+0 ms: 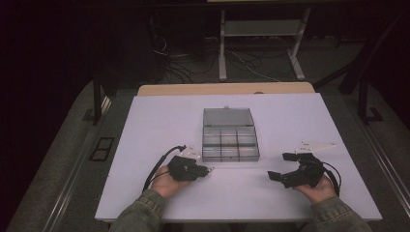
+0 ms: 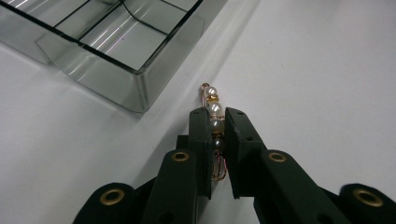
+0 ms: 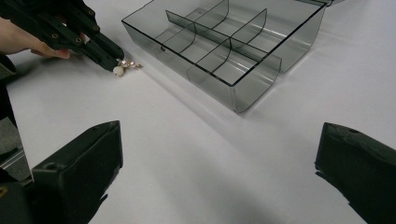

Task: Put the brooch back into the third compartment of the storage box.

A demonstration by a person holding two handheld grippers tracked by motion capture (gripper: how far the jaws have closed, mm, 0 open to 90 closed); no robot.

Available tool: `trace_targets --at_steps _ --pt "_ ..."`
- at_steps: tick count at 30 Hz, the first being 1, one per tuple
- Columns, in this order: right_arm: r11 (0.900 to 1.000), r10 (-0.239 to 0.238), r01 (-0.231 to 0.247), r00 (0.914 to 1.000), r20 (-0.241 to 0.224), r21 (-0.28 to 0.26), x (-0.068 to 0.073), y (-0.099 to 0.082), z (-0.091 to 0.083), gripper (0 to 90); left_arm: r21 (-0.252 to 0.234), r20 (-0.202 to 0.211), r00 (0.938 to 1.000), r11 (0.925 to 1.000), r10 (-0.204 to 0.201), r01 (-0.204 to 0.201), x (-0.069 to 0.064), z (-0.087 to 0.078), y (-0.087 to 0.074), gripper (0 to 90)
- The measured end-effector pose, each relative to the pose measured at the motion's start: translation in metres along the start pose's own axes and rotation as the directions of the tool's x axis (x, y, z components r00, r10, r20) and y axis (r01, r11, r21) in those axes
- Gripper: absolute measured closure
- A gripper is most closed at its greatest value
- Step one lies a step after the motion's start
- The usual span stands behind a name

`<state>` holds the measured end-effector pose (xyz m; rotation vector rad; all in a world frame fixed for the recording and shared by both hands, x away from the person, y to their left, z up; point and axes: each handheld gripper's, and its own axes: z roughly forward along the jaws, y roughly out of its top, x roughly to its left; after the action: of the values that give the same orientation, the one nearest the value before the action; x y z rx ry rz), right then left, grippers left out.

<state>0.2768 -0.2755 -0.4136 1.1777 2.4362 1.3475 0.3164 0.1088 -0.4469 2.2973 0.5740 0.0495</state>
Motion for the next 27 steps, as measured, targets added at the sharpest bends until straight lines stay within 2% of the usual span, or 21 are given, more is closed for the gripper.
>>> trace_targets --at_steps 7,17,27 --pt "1.0 0.0 0.0 1.0 -0.001 -0.001 0.0 0.0 0.0 0.5 -0.007 0.016 0.9996 0.9997 -0.024 0.024 -0.001 -0.002 0.001 81.3" --pt "1.0 0.002 -0.002 1.0 -0.001 0.0 0.0 0.0 0.0 0.5 -0.083 0.063 0.9951 0.9932 -0.076 0.081 0.0 -0.022 0.003 81.3" --pt "1.0 0.005 -0.005 1.0 -0.002 -0.002 0.0 0.0 -0.001 0.5 -0.144 0.074 0.9952 0.9868 -0.064 0.074 -0.001 -0.044 0.018 81.3"
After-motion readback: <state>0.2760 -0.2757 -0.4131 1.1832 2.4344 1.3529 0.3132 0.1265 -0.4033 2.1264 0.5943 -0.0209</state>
